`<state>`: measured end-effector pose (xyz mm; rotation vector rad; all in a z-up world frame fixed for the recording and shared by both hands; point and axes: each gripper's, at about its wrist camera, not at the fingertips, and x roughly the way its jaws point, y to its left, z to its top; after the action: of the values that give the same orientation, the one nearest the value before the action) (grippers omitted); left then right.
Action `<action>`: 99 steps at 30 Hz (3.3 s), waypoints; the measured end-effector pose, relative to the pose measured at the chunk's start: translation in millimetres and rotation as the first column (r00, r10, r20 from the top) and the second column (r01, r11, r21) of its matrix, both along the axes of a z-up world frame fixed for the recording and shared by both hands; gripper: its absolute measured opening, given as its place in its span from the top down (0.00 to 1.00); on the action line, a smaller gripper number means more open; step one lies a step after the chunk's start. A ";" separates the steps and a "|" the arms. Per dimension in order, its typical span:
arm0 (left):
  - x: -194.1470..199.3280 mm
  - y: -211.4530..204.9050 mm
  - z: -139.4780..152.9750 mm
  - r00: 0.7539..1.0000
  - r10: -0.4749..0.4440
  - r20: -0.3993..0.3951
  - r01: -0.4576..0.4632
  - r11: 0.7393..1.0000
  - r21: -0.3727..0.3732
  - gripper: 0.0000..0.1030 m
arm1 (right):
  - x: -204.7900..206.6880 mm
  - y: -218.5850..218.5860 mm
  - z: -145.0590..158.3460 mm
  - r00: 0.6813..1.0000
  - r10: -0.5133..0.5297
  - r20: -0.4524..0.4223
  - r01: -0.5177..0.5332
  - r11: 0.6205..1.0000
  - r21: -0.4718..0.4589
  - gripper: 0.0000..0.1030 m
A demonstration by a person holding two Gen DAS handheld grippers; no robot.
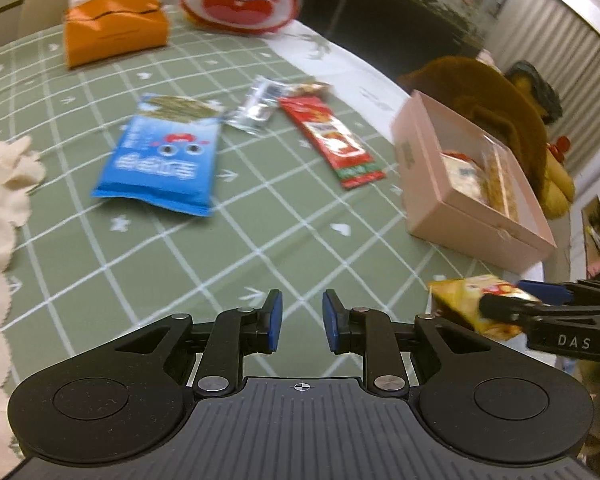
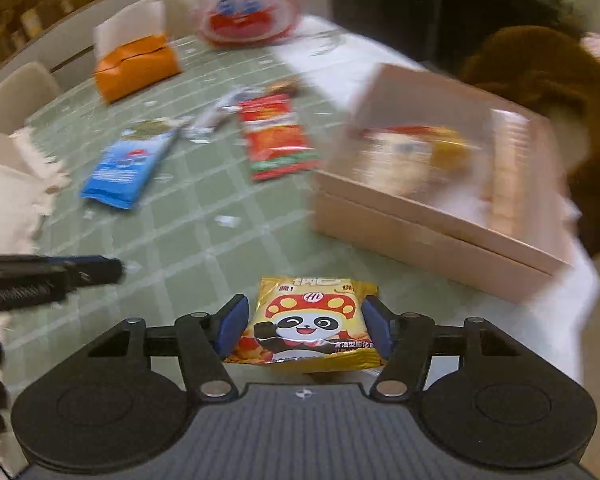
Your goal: Organize snacks
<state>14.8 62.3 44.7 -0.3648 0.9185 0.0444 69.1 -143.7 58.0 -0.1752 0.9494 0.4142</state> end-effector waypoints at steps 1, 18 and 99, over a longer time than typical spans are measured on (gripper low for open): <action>1.9 -4.9 -0.8 1.000 -0.013 -0.002 0.013 1.000 -0.006 0.75 | -0.4 -11.8 -2.1 1.000 -0.030 0.009 0.030 0.999 -0.014 0.40; 27.4 -151.1 -15.6 0.923 -0.384 -0.037 0.385 0.910 0.154 0.72 | -3.3 -84.3 -31.6 0.981 -0.193 0.005 0.193 0.981 -0.023 0.28; 60.7 -189.8 -11.3 0.932 -0.355 -0.072 0.358 0.875 0.327 0.69 | 16.7 -99.5 -29.8 0.970 -0.213 0.120 0.218 0.976 -0.031 0.16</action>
<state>75.5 -127.6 33.4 0.1269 0.9567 -0.1367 85.8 -243.2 28.1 -0.1329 0.8531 0.1808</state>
